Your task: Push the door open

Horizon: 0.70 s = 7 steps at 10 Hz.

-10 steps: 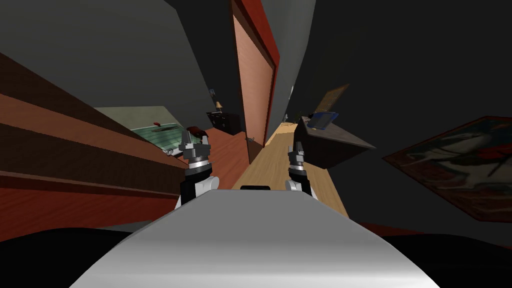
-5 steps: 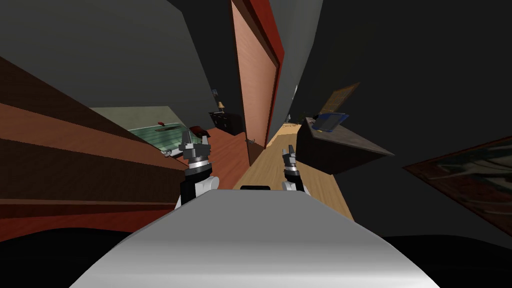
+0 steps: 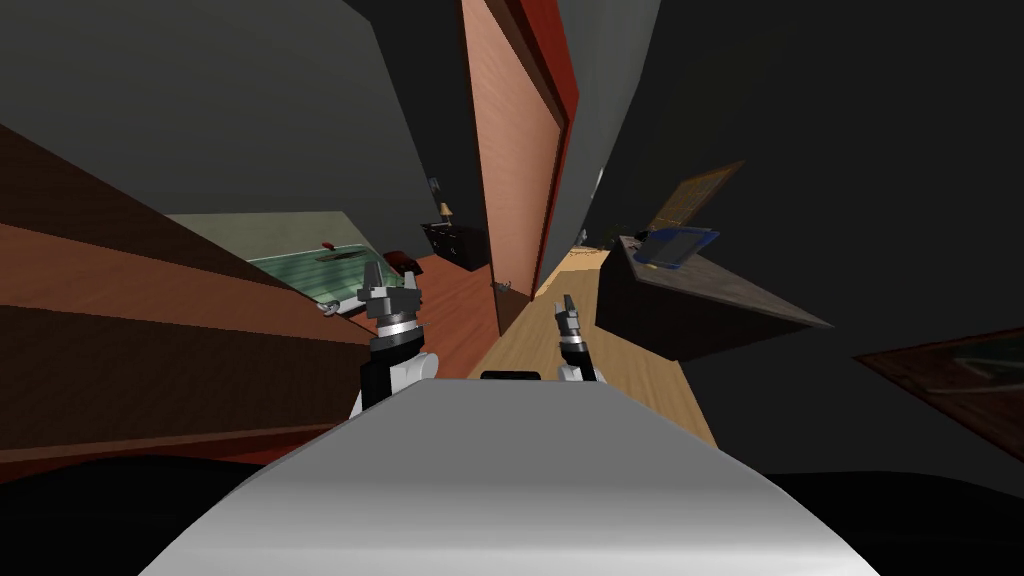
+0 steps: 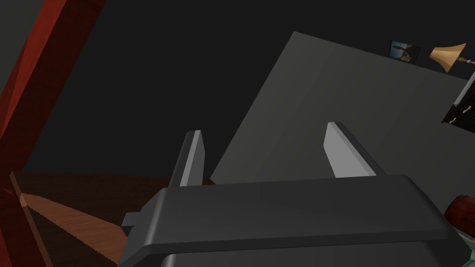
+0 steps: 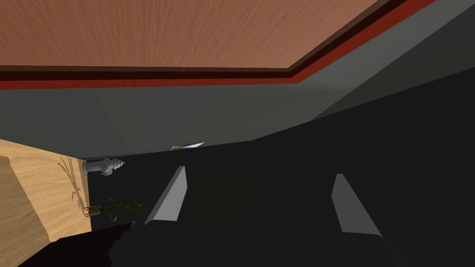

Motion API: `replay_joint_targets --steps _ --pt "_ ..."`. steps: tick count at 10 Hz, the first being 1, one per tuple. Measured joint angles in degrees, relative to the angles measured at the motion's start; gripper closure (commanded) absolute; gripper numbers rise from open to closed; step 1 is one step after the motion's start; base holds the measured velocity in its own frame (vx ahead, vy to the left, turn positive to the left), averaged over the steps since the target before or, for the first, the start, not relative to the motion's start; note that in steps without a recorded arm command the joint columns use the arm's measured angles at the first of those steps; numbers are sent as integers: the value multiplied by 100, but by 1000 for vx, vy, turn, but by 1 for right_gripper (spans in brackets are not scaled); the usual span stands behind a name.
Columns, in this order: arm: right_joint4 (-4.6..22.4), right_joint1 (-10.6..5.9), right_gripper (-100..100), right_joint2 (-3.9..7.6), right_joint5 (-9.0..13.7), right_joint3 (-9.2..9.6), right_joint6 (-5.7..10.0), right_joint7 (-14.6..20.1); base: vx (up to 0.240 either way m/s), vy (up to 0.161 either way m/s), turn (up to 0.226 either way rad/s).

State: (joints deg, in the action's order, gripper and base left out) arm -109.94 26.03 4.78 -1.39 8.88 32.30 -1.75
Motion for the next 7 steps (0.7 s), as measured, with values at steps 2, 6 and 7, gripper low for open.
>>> replay_joint_targets --steps 2,6,7 --pt "167 -20 -100 35 -86 122 45 74 94 -30 64" --pt "675 -161 -100 111 -249 336 188 246 95 -37 61" --pt "814 -227 -100 115 -293 390 202 285 101 -46 70"
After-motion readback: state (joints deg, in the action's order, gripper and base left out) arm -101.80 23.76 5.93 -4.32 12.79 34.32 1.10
